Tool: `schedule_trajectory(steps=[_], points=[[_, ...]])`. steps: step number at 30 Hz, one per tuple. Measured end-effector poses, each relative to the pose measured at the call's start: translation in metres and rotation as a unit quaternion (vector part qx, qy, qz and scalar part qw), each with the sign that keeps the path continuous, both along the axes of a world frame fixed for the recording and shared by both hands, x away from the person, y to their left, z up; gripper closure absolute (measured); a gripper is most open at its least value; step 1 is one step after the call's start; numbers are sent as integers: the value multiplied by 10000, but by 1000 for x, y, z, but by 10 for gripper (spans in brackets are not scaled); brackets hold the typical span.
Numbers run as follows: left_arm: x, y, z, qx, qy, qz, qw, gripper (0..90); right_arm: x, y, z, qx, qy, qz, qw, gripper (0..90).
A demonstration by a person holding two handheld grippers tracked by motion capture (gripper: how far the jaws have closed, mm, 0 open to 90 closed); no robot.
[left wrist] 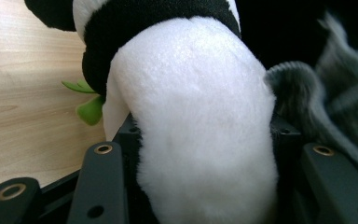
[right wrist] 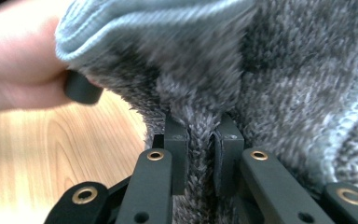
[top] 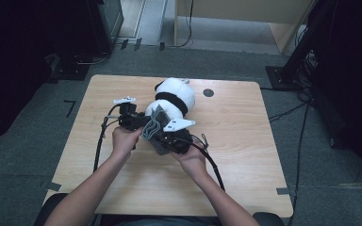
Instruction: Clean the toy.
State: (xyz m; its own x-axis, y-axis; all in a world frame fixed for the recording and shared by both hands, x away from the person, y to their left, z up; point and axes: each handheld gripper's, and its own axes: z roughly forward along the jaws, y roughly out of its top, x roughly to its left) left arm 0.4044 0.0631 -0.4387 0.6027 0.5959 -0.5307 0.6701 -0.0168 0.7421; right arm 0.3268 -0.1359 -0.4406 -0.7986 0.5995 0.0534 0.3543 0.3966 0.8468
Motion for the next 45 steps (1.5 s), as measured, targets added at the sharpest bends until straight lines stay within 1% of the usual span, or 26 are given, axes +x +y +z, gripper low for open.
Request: schedule_trajectory(steps=[2,3,5,7,8,10,11,13,16,18,21,22,27,30,33,35,40,42,43,45], points=[[0,0,0,-89,33,20,10000,474,0,5,-6,-168,28,42,9998,803],[0,1,1,-119,-2,12,9999,474,0,7,-9,-247,44,36,9997,803],[0,2,2,-149,-2,36,9999,474,0,9,-14,-251,-33,19,9997,804],[1,3,2,-259,65,62,9996,473,2,9,-17,-232,-25,17,9997,803],[1,4,2,-354,113,75,9993,473,3,9,-20,-320,-1,11,9995,804],[1,4,2,-416,103,57,9991,473,5,10,-27,-495,35,-37,9988,803],[0,4,2,-400,56,44,9992,473,7,10,-30,-501,81,-78,9987,803],[0,4,3,-382,23,50,9993,473,9,6,-35,-327,59,-135,9994,804],[1,6,3,-447,67,79,9989,473,9,3,-36,-370,-89,-180,9991,804],[2,8,3,-468,102,83,9988,474,11,1,-38,-417,-105,-205,9989,804],[2,9,3,-445,93,94,9989,473,14,-2,-43,-467,-44,-274,9985,804],[2,9,2,-452,88,96,9989,473,16,-4,-44,-443,10,-294,9986,804],[3,12,3,-543,157,79,9984,474,23,-12,-48,-472,181,-428,9978,803],[4,13,2,-570,190,33,9982,473,28,-20,-50,-425,324,-562,9970,803],[4,12,1,-526,187,15,9984,473,32,-28,-50,-391,429,-686,9960,803],[4,12,1,-514,171,12,9985,473,33,-31,-50,-420,441,-751,9953,803],[5,14,0,-533,213,5,9983,471,36,-38,-47,-458,447,-849,9943,803],[6,15,0,-540,225,11,9983,471,37,-41,-47,-444,513,-913,9935,803],[6,15,0,-534,231,-3,9983,471,38,-43,-47,-423,495,-941,9934,804],[6,15,-1,-546,260,-15,9982,470,39,-47,-46,-406,551,-1006,9926,804]])
